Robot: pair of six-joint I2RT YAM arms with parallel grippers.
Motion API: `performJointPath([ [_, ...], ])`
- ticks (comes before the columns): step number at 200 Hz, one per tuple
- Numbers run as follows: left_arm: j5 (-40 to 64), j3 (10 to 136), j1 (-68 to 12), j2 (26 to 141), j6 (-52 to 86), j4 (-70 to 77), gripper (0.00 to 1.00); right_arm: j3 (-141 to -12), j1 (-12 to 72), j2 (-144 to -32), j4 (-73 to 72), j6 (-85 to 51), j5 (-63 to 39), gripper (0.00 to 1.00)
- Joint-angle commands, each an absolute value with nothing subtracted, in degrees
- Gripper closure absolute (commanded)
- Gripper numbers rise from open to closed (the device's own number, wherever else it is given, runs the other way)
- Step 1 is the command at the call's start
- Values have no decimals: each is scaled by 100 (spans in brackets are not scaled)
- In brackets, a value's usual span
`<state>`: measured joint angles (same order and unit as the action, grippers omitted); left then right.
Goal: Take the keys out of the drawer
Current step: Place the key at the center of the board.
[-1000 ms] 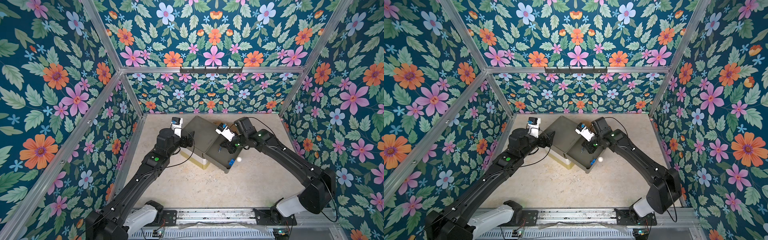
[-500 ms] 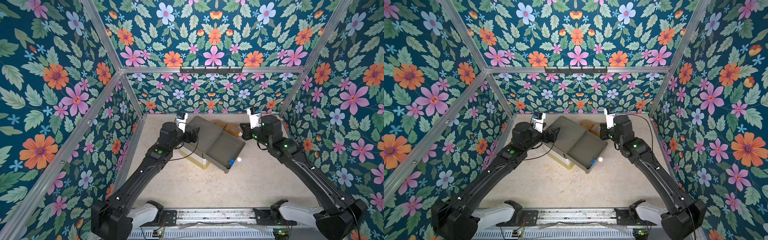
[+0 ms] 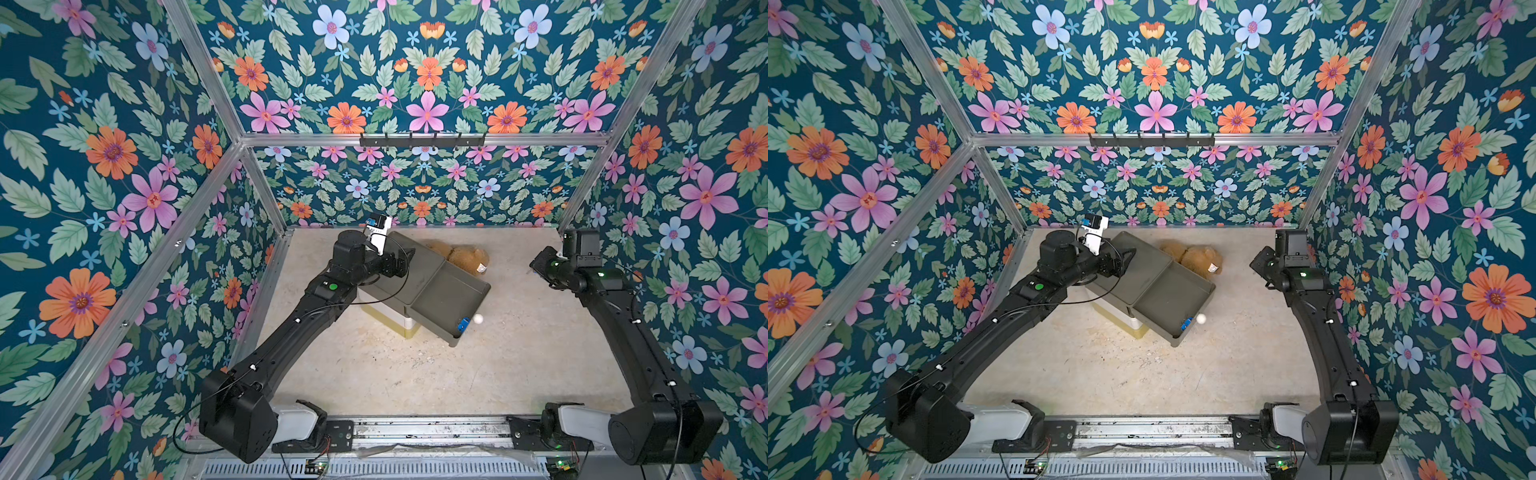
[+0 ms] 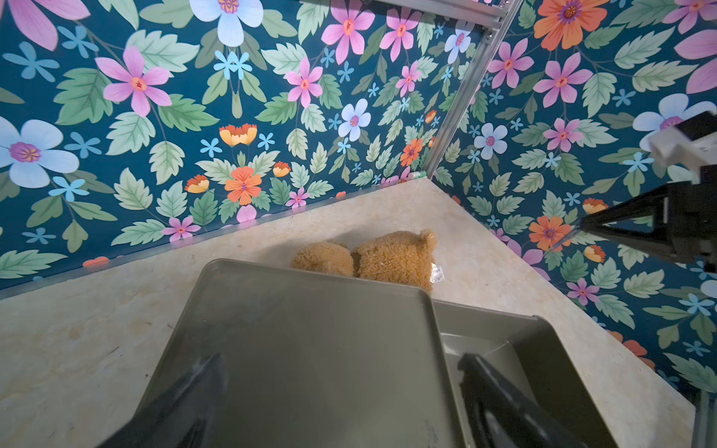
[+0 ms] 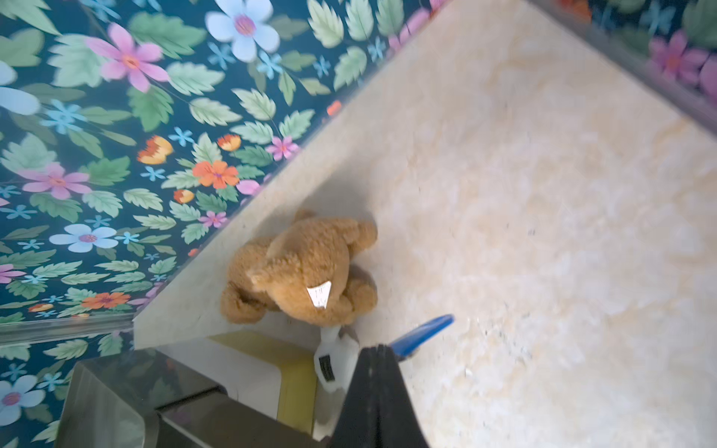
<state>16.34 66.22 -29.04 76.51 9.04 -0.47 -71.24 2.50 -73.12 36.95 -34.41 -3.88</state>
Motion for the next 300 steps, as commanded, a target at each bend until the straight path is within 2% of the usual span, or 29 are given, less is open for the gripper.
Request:
performJointPath([
  [1,1829,6723,-2927,7754,950,62,1,-6935,206,-7514,4105,-3845,-1124,100],
  [58,1949,6747,-2962,7928,820,5,1,-6289,203,-8195,3588,-4245,-2365,100],
  [120,1976,6586,-2971,7883,749,-61,1,-6111,219,-8846,3065,-4415,-3015,100],
  [214,1841,6469,-3034,7833,807,-105,1,-5968,207,-9719,2668,-4246,-3222,100],
  [300,1745,6450,-3076,7866,744,-131,1,-5776,93,-9911,2542,-4155,-2990,100],
])
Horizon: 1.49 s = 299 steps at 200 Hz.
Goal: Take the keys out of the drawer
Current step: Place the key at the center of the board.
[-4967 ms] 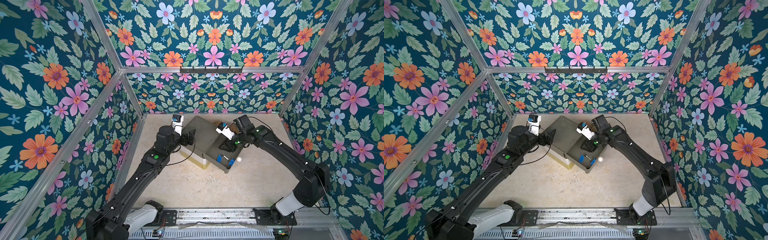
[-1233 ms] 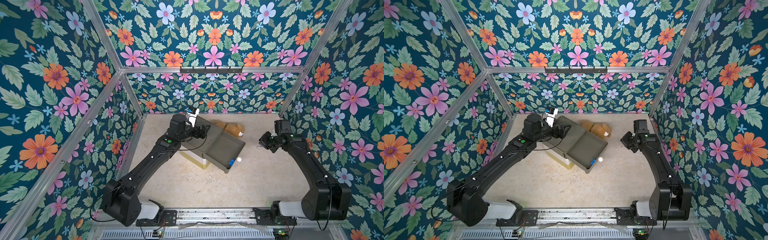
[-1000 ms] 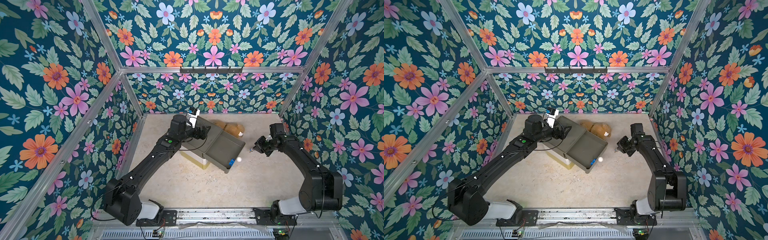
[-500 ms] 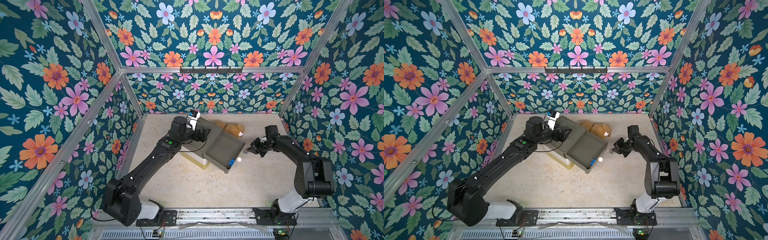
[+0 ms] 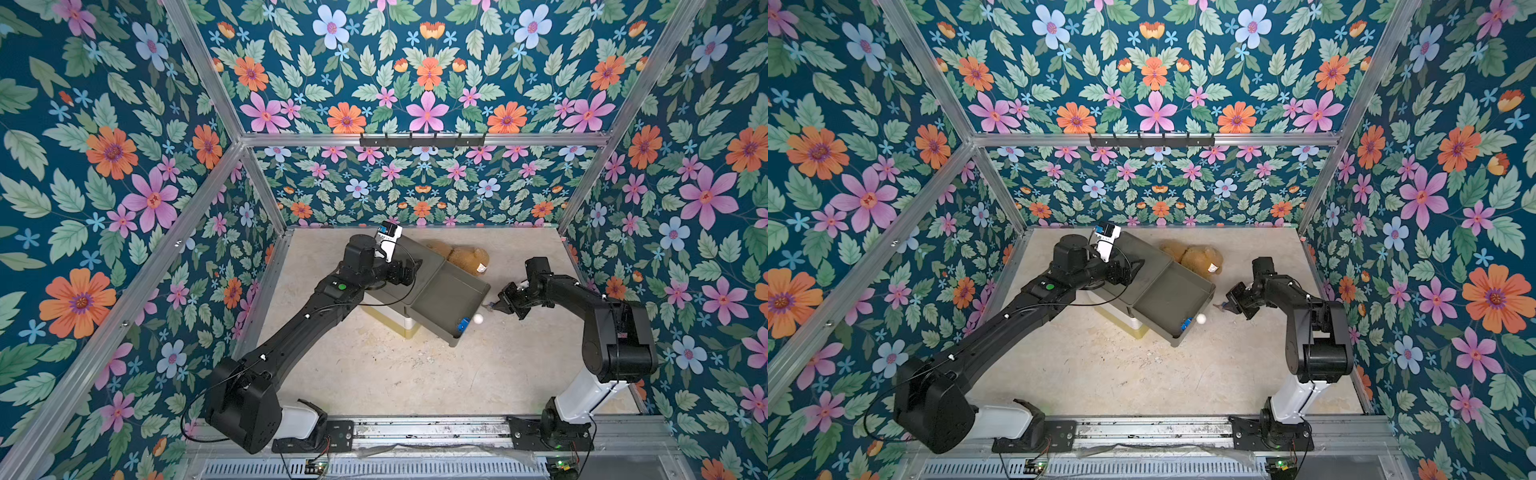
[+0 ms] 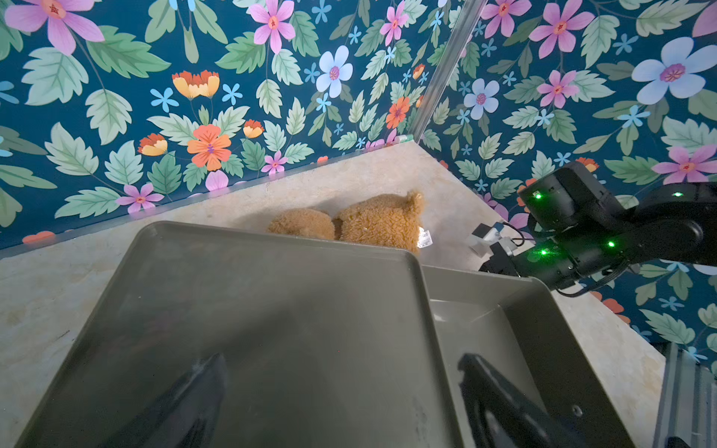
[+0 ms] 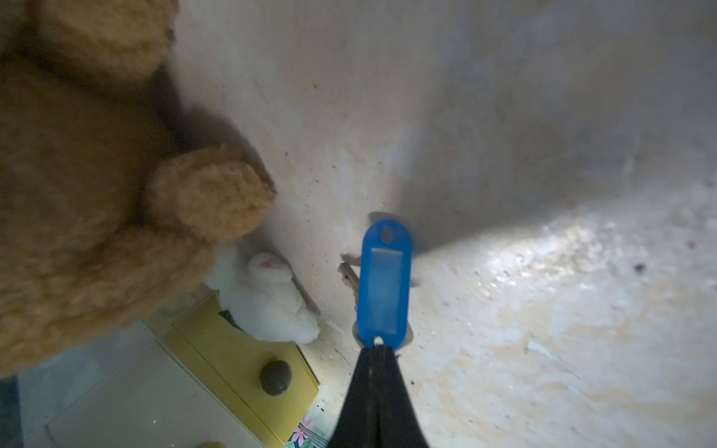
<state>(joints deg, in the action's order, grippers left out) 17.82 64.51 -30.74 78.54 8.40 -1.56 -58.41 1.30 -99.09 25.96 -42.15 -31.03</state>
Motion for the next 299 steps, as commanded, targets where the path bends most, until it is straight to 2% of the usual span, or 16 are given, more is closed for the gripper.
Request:
performJointPath([
  [1,1747,6446,-3076,7871,741,-131,1,-5771,90,-9912,2541,-4152,-2989,100],
  [72,1727,6351,-3076,7875,600,-134,1,-5669,-175,-9817,2766,-3968,-2765,99],
  [116,1680,6245,-3076,7831,555,-55,1,-5669,-180,-9782,2875,-3941,-2651,88],
  [163,1660,6148,-3076,7761,553,8,1,-5713,-193,-9684,3021,-3919,-2514,67],
  [202,1626,6094,-3076,7718,554,52,1,-5834,-193,-9544,3141,-3915,-2398,61],
  [262,1428,6028,-3076,7553,432,161,1,-6870,-122,-8582,3086,-3811,-2306,59],
  [299,1270,5857,-3076,7367,353,395,1,-8215,701,-8579,3464,-3185,-2213,58],
])
